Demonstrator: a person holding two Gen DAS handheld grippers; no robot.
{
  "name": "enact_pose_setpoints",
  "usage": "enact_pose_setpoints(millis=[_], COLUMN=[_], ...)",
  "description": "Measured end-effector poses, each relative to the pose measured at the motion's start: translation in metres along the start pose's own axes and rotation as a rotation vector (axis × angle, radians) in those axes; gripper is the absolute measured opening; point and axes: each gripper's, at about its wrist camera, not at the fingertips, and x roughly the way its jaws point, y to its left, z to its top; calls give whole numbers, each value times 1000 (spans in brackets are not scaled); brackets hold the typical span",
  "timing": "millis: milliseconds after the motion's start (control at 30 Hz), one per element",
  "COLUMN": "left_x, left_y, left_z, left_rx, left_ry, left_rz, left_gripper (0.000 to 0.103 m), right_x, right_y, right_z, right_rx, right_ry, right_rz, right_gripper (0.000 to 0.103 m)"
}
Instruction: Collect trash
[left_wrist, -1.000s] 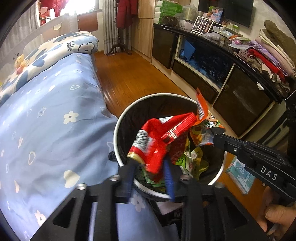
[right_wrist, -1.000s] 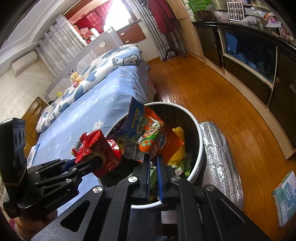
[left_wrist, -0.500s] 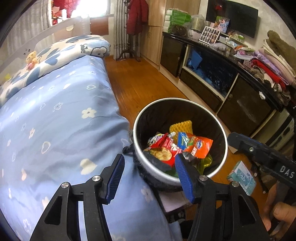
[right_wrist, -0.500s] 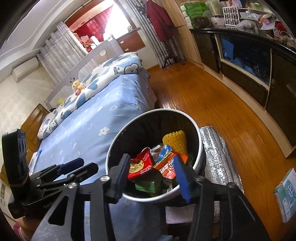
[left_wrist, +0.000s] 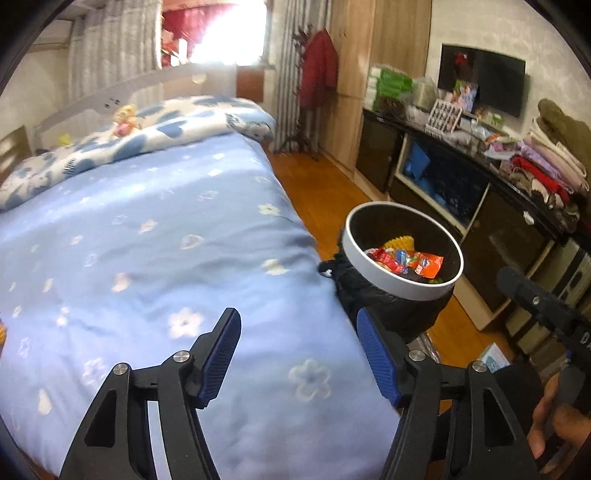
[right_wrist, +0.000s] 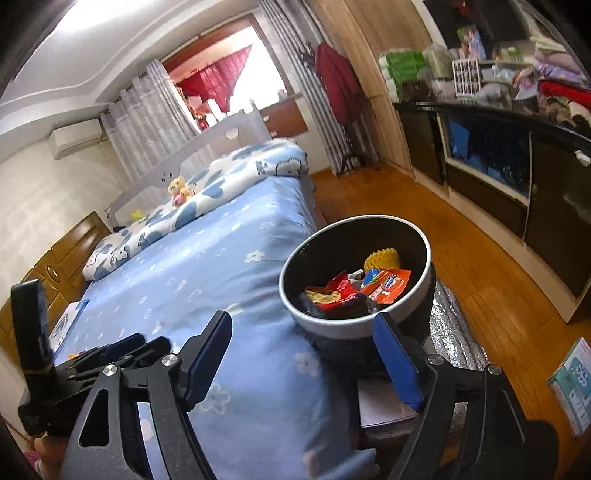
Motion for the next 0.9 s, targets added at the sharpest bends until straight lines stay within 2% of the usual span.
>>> enact_pose_setpoints(millis=[67,233,300,367,400,467,600,700,800,900], left_x=[-23,-85,-106,-129,-141,-152,-161,-164,-163,-156], left_y=[1,0,-2,-2,-2,-6,-9,-10,-16,-31], left_z=[-12,-37,-44,-51,-57,-68,-94,-111,-119,-109], left_rx=[0,-9,-10,-20,-31,-42,-64,-85,-91,-84], left_ry=[-47,-180,-229,-283,-316,-353,-360,-348,-339,-335], left_rz=[29,98,133,187,218,255,301,342,371,392], left_gripper=[66,79,83,96,102,103,102,103,103,103], right_x=[-8,-33,-45,-63,-70,-83,-81,-71,-69,-68], right_y=[9,43,57,74,79,90,102,105,106,110], right_z=[-8,-13,-6,3,5,6,-6,-20,-33,-39], right_rx=[-12,-102,-144,-183,-197,-225,-255,-263,-282,-305], right_ry=[-26,-96,-134,-201,-231,-292,-305,-281,-274,-272], right_rz=[-2,11,18,27,33,43,32,38,47,47], right_gripper=[81,81,87,102,103,103,103,103,103,103])
